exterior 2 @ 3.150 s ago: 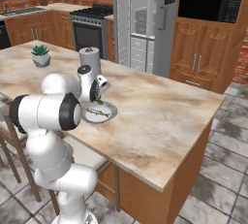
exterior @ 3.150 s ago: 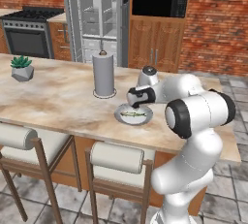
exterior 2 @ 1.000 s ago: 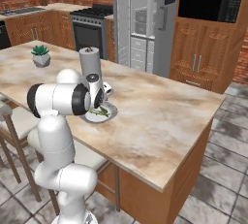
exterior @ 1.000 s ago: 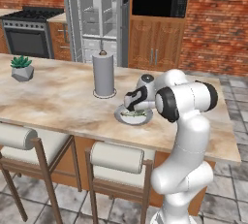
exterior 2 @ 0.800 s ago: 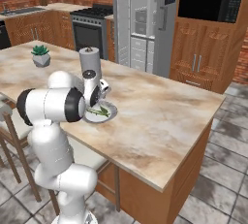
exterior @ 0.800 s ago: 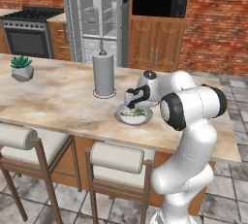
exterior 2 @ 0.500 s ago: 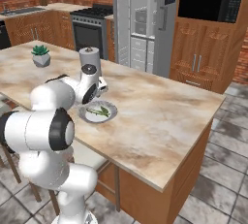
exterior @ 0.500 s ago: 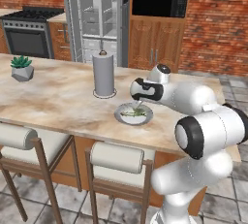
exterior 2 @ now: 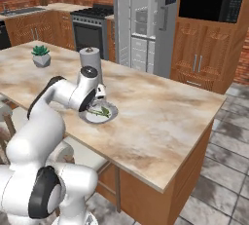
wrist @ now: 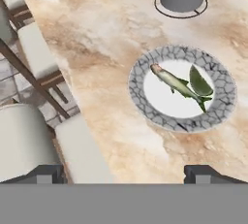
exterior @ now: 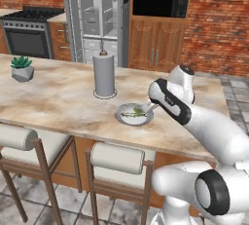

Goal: Take the lemon wedge from the fridge and place it on the plate with fish on the dining counter.

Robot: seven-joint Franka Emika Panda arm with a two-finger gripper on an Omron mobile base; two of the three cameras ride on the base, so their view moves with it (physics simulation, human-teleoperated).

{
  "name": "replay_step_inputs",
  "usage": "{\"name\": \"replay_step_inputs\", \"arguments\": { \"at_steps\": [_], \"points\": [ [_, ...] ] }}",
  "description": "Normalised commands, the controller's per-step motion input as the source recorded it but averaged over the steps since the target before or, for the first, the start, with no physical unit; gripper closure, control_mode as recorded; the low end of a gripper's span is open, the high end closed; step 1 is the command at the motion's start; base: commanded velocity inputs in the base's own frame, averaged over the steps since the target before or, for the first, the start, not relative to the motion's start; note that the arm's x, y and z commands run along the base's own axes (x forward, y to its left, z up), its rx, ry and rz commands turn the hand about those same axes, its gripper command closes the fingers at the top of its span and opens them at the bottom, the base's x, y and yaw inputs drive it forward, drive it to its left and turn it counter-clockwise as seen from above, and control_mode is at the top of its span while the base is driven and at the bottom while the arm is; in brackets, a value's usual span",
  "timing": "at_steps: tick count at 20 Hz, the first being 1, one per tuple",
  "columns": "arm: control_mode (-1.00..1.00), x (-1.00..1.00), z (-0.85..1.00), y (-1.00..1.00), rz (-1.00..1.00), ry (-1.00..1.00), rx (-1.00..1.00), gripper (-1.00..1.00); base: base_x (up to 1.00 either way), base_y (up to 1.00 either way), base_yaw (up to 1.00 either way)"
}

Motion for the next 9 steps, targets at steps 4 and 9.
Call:
{"name": "replay_step_inputs", "arguments": {
  "at_steps": [4, 9],
  "points": [
    [-1.00, -1.00, 0.25, -0.27, -0.21, 0.00, 0.03, -1.00, 0.00, 0.00, 0.00],
    [-1.00, -1.00, 0.63, -0.30, -0.27, 0.00, 0.06, -1.00, 0.00, 0.00, 0.00]
  ]
}}
